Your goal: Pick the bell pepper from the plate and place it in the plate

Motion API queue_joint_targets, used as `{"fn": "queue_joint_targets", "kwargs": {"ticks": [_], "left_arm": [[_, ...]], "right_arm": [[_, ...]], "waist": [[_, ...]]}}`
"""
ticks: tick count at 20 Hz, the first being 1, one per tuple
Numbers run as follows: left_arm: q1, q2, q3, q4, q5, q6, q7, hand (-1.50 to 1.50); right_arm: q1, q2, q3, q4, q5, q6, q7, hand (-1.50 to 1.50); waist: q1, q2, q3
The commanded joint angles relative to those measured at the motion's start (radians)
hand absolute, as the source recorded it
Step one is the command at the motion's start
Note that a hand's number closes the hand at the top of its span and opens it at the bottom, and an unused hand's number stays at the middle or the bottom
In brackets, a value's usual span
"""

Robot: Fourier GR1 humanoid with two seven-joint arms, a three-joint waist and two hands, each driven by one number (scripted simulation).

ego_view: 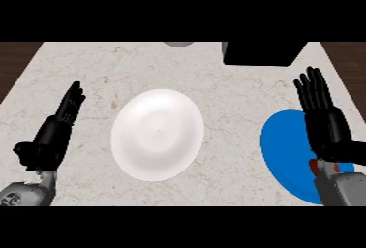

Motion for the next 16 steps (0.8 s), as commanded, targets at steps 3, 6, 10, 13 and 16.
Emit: {"fn": "queue_joint_targets", "kwargs": {"ticks": [3, 6, 10, 13, 16], "left_arm": [[0.109, -0.069, 0.007, 0.07, 0.065, 0.013, 0.074, 0.0], [0.14, -0.129, -0.018, 0.146, 0.116, 0.014, 0.167, 0.0], [0.149, -0.146, -0.039, 0.129, 0.158, -0.049, 0.158, 0.0], [0.128, -0.155, -0.037, 0.155, 0.169, -0.065, 0.189, 0.0], [0.105, -0.172, -0.033, 0.168, 0.145, -0.052, 0.196, 0.0]], "right_arm": [[-0.021, -0.232, -0.161, -0.023, -0.096, 0.204, 0.02, 1.5], [-0.068, -0.393, -0.282, 0.077, -0.159, 0.354, -0.01, 1.5], [0.012, -0.433, -0.388, 0.33, 0.055, 0.152, -0.166, -1.5], [0.043, -0.427, -0.464, 0.454, -0.032, 0.303, -0.362, -1.5], [0.004, -0.449, -0.465, 0.637, 0.006, 0.423, -0.504, -1.5]], "waist": [[-0.028, 0.034, 0.011], [-0.036, 0.05, 0.013], [-0.022, 0.05, 0.015], [-0.026, 0.039, 0.014], [-0.015, 0.038, 0.013]]}}
